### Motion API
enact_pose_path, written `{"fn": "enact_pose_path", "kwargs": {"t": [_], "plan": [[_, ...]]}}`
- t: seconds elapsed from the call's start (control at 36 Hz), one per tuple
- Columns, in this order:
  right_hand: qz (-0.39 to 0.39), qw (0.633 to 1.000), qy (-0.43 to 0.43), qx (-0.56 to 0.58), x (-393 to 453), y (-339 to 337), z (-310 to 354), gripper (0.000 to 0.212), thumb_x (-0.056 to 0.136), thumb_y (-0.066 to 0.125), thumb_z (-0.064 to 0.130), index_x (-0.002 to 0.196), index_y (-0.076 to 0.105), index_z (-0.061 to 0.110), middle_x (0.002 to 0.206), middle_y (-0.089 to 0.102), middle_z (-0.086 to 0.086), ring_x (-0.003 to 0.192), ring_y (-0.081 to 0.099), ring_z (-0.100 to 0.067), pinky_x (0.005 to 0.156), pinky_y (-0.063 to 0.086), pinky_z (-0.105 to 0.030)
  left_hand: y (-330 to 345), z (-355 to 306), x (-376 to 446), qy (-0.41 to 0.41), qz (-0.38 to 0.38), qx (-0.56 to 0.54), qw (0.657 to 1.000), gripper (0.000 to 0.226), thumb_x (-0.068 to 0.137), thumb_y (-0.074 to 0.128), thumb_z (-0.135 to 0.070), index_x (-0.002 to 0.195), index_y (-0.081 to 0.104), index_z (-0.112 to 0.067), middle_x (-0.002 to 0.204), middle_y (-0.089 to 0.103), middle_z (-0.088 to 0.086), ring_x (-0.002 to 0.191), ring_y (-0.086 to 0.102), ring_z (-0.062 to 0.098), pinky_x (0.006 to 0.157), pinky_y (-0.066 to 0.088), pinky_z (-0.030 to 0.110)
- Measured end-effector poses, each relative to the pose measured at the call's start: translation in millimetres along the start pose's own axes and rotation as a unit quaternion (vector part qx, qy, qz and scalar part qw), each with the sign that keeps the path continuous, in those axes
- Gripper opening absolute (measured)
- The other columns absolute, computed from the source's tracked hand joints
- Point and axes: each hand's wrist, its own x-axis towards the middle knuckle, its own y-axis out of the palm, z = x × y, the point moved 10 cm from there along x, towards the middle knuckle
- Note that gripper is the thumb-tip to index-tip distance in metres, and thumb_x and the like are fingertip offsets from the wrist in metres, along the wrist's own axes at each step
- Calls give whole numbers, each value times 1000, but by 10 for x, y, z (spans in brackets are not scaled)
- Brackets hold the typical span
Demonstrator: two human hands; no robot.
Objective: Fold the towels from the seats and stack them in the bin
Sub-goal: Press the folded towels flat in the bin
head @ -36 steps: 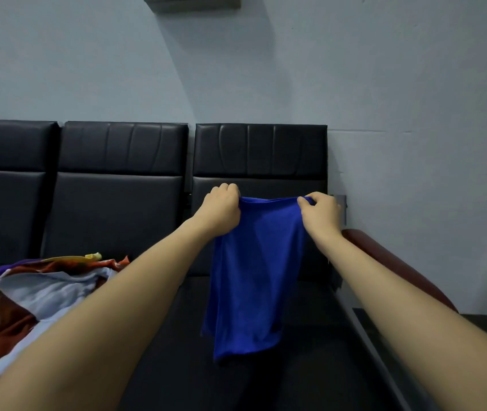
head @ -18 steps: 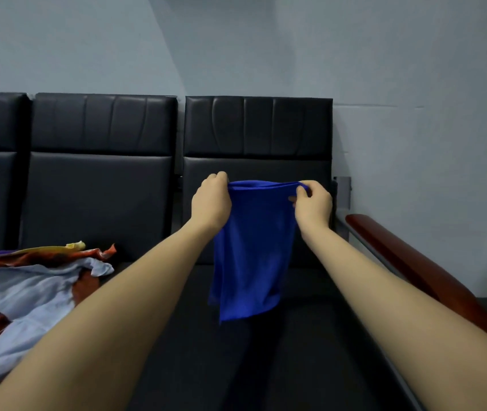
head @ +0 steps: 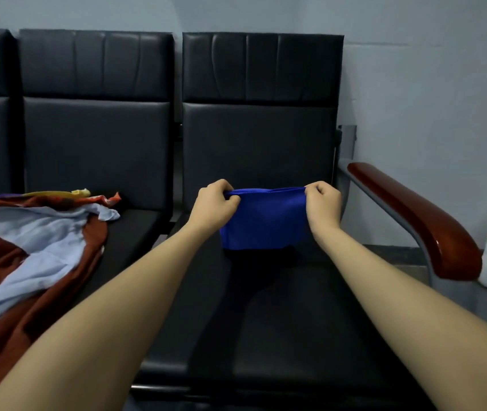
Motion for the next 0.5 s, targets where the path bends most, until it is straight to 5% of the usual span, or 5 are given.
{"fn": "enact_pose_path", "kwargs": {"t": [0.08,0.19,0.31,0.42,0.5], "plan": [[2,999,12,-40,-132,-21,-86,39,89,48,16,52,38,20,53,38,4,73,41,-20,98,29,-38,105,120,-118,-31,13,-22,999,10,88,50,-16,88,59,-11,74,57,-3,72,51,12,54,39,22],[19,998,21,-56,-195,20,-199,41,89,49,17,51,35,17,52,37,2,65,41,-18,83,29,-34,222,263,-167,-74,27,-49,996,14,89,48,-16,94,60,-11,74,57,-3,66,51,8,50,39,15],[52,996,53,-55,-174,180,-415,38,90,51,13,54,40,13,54,36,-1,54,36,-14,52,30,-28,397,492,-158,-116,54,-32,991,24,90,48,-18,111,54,-8,91,58,1,70,50,7,54,39,20],[83,987,81,-111,-153,369,-667,28,89,47,6,61,47,10,59,43,-3,56,39,-16,47,29,-27,577,724,-111,-146,79,0,986,29,92,49,-16,119,48,-5,108,54,6,85,49,15,68,39,25],[100,979,102,-147,-119,494,-862,23,88,45,4,67,51,8,64,47,-4,60,42,-16,49,32,-26,715,863,-40,-156,98,21,983,12,94,47,-14,102,55,-10,98,56,6,86,50,18,71,41,27]]}}
